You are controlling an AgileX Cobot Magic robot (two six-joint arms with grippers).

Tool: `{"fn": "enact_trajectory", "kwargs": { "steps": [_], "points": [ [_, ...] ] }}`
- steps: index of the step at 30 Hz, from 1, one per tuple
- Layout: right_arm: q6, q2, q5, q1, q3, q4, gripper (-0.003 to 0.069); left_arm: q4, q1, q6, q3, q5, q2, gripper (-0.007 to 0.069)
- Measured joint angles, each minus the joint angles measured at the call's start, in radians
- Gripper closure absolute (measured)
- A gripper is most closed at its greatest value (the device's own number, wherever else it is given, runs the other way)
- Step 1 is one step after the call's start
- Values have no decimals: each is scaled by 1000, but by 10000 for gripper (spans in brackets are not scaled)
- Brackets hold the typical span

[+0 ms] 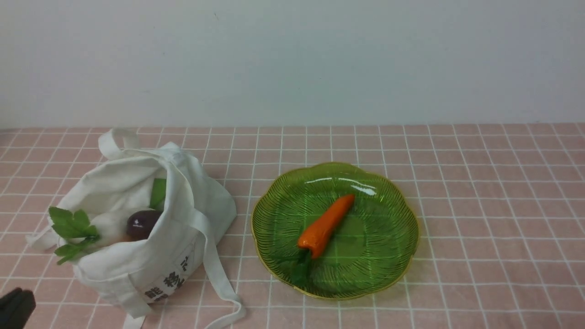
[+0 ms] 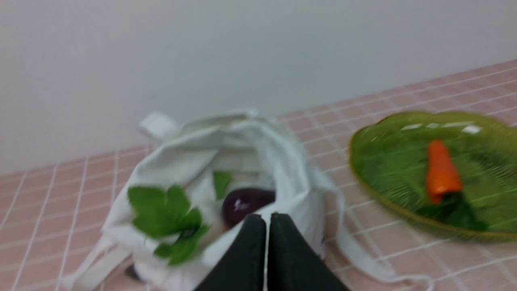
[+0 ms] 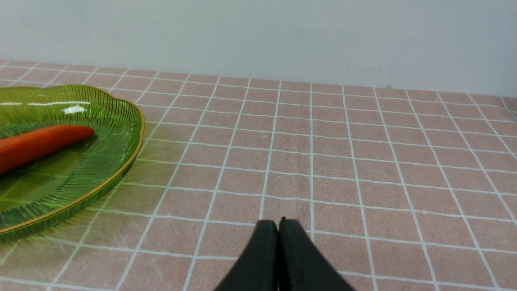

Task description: Take vegetables from bag on pink coffee tablecloth place on plate.

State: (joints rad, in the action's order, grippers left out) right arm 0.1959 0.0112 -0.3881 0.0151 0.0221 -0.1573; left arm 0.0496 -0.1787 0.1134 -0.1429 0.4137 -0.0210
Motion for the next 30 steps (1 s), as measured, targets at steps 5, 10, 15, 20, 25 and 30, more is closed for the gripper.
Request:
{"fn": "enact_trajectory", "kwargs": {
  "steps": [5, 10, 15, 20, 25, 30],
  "points": [
    [1, 0, 0, 0, 0, 0, 673, 0, 79, 0, 162, -5, 32, 629],
    [1, 0, 0, 0, 0, 0, 673, 0, 81, -5, 169, -29, 32, 629],
    [1, 0, 0, 0, 0, 0, 673, 0, 81, -5, 169, -29, 32, 629],
    [1, 0, 0, 0, 0, 0, 673, 0, 81, -5, 169, -29, 32, 629],
    [1, 0, 0, 0, 0, 0, 673, 0, 81, -7, 169, -29, 32, 629],
    [1, 0, 0, 0, 0, 0, 673, 0, 81, -7, 169, -29, 32, 629]
  ]
}}
